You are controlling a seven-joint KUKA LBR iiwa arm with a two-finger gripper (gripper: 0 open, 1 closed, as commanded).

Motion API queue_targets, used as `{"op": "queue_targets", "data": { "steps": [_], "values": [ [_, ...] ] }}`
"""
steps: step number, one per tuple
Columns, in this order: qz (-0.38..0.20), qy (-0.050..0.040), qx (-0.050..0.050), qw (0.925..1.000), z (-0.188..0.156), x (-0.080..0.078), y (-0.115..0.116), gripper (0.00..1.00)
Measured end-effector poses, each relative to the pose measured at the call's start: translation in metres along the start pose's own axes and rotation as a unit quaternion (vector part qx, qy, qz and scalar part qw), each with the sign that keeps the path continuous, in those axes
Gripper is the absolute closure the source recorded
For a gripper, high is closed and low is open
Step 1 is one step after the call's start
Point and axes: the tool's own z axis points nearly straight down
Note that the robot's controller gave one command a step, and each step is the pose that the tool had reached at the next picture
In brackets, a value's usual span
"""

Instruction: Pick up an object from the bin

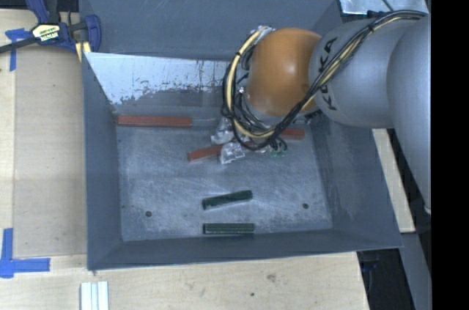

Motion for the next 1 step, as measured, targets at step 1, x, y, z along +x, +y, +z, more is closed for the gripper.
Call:
{"op": "queue_targets", "data": {
  "steps": [1],
  "values": [
    [0.0, 0.0, 0.0, 1.0, 0.0, 0.0, 0.0, 1.0]
  ]
}}
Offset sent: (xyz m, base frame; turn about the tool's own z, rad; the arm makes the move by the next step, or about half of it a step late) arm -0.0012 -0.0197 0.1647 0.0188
